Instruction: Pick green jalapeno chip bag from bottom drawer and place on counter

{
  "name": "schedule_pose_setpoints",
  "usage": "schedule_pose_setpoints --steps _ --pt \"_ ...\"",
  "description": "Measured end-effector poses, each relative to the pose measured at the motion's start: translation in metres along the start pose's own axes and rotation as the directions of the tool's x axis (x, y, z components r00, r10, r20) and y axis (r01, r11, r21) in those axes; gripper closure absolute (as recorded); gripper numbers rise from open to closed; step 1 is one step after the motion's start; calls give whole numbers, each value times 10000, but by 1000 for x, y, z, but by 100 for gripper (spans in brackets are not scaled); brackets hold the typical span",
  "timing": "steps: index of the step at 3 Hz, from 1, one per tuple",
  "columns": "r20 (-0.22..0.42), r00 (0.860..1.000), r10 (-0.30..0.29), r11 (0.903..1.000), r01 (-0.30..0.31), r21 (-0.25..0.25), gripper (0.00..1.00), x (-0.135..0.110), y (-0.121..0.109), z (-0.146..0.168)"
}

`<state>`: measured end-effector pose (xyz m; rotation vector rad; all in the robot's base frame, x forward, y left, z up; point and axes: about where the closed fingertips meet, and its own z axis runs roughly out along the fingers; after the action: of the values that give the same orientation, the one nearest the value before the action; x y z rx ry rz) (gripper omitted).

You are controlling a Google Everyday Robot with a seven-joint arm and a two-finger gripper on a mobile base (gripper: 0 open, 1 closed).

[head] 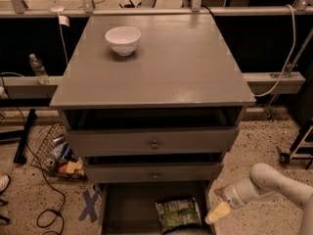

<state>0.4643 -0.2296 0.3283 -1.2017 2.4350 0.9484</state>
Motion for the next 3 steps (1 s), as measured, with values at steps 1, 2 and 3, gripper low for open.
schedule_pose_setpoints --steps 1,2,3 --pt "-73 9983 -571 9976 568 -401 0 10 -6 27" --pt "-118 9905 -1368 9881 1356 -730 0 17 -15 61" --pt "-161 9843 -1757 9832 1746 -525 0 19 -15 78"
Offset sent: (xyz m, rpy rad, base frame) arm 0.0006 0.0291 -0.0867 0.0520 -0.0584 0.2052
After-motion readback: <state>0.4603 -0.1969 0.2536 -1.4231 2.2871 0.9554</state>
